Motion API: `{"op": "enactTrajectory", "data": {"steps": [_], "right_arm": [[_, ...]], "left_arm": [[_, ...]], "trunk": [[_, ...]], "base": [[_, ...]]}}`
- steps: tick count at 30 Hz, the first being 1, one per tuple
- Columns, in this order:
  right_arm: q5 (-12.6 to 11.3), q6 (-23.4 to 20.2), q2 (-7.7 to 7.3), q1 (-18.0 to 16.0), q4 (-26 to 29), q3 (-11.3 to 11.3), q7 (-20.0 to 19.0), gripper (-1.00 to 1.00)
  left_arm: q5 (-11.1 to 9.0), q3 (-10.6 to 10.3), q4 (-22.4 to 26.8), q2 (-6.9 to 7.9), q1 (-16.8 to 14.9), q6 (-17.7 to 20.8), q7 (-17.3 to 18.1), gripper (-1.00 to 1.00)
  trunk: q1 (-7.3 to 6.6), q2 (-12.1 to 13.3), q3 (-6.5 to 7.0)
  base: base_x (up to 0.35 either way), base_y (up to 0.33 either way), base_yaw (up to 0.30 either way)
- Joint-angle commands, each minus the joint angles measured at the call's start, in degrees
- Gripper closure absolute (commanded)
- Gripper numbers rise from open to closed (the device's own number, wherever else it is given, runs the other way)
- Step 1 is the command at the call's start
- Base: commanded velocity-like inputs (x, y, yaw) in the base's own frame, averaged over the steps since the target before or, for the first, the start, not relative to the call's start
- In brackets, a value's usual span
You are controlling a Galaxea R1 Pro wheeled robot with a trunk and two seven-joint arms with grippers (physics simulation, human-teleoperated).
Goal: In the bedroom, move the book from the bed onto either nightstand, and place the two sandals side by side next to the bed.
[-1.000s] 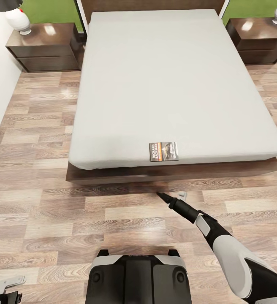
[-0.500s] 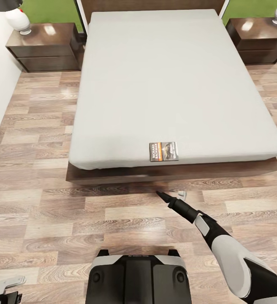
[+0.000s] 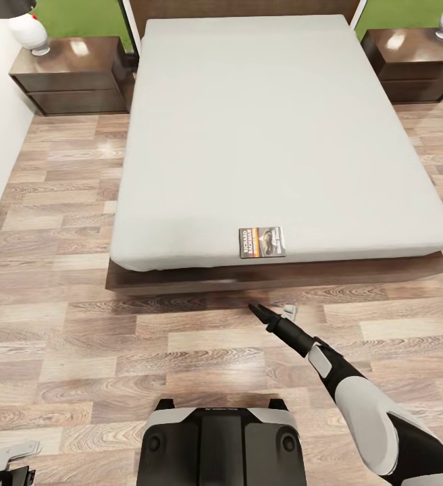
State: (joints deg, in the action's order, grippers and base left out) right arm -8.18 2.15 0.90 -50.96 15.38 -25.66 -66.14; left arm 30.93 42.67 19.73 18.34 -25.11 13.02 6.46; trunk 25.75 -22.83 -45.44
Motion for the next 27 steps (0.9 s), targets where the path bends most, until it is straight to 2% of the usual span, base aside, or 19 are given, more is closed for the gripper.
{"op": "enactTrajectory", "data": {"steps": [1, 9, 12, 18, 27], "right_arm": [[-0.14, 0.31, 0.01, -0.02, -0.09, 0.03, -0.05, -1.0], [-0.43, 0.71, -0.3, 0.62, -0.09, -0.65, 1.03, -1.0], [-1.98, 0.77, -0.3, 1.69, -0.1, -2.91, 1.24, -1.0], [-7.87, 0.79, 0.07, 4.59, -0.5, -9.53, 1.4, -1.0], [-10.15, 0.89, -0.11, 6.87, -1.14, -11.98, 1.28, -1.0]], "left_arm": [[0.54, 0.48, 0.13, -0.05, -0.03, 0.26, 0.48, -1.0], [0.48, 0.48, 0.13, -0.06, -0.03, 0.4, 0.61, -1.0], [0.46, 0.48, 0.13, -0.06, -0.03, 0.41, 0.65, -1.0], [0.51, 0.48, 0.13, -0.06, -0.03, 0.43, 0.67, -1.0], [0.46, 0.48, 0.13, -0.01, -0.03, 0.5, 0.86, -1.0]], "trunk": [[0.03, -0.08, -0.06], [0.03, -0.08, -0.06], [0.03, -0.08, -0.06], [0.03, -0.08, -0.06], [0.03, -0.08, -0.06]], "base": [[0.0, 0.0, 0.0], [0.0, 0.0, 0.0], [0.0, 0.0, 0.0], [0.0, 0.0, 0.0], [0.0, 0.0, 0.0]]}}
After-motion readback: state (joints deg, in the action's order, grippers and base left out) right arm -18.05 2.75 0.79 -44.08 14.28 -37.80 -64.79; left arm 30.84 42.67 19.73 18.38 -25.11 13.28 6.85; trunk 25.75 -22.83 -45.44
